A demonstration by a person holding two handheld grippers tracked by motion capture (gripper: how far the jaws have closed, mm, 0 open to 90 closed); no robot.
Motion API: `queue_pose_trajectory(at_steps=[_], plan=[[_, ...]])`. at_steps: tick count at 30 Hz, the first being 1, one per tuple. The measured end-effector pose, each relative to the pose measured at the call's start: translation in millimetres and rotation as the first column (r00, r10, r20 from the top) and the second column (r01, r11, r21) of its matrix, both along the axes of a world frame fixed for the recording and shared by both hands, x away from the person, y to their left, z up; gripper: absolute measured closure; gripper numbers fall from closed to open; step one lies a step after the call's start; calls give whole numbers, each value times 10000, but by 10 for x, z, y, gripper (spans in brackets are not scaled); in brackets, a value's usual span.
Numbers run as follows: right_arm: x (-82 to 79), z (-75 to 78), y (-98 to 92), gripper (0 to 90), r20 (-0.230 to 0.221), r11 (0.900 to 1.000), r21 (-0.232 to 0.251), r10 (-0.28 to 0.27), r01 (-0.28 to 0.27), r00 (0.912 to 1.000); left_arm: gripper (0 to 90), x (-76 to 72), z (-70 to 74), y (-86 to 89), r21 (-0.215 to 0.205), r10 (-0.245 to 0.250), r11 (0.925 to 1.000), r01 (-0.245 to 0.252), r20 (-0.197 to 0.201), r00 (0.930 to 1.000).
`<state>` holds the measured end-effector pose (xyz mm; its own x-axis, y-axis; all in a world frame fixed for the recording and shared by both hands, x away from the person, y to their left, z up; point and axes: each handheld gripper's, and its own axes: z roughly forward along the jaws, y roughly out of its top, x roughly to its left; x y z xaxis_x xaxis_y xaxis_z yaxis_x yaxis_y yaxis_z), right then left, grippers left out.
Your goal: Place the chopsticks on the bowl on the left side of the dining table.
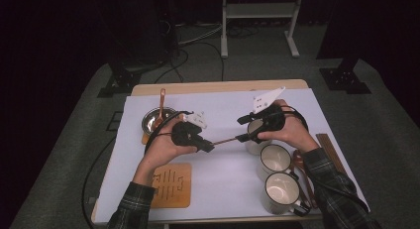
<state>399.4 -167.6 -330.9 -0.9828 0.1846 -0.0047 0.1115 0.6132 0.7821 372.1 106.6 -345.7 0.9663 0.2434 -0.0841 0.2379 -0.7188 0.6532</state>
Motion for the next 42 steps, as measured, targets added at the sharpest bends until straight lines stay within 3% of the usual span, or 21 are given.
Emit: queue_pose_trajectory(at_steps=[12,20,29,34,36,37,38,39,40,42], plan=[[-8,-29,-271,278,26,9944,343,-1004,1002,9949,843,24,31,137,-26,425,9991,-425,-8,9991],[-31,-82,-511,255,38,9833,524,-1746,1742,9846,843,51,31,222,3,642,9979,-642,-47,9979],[-41,-112,-814,229,72,9610,717,-2683,2671,9633,843,87,26,319,33,1043,9945,-1043,-19,9945],[-48,-154,-961,218,55,9455,748,-3183,3170,9480,843,104,31,376,85,1230,9924,-1230,44,9924],[-56,-184,-1041,212,100,9361,674,-3467,3453,9379,843,113,30,411,48,1371,9905,-1371,56,9905],[-56,-184,-1041,212,100,9361,674,-3467,3453,9379,843,113,30,411,48,1371,9905,-1371,56,9905],[-57,-209,-1105,206,117,9282,717,-3668,3651,9302,843,122,34,440,44,1422,9898,-1422,54,9898],[-57,-209,-1105,206,117,9282,717,-3668,3651,9302,843,122,34,440,44,1422,9898,-1422,54,9898],[-58,-226,-1156,205,116,9202,706,-3866,3849,9222,843,127,40,466,35,1524,9883,-1524,74,9883],[-56,-237,-1186,205,138,9169,710,-3947,3928,9187,843,132,44,485,26,1603,9871,-1603,117,9870]])
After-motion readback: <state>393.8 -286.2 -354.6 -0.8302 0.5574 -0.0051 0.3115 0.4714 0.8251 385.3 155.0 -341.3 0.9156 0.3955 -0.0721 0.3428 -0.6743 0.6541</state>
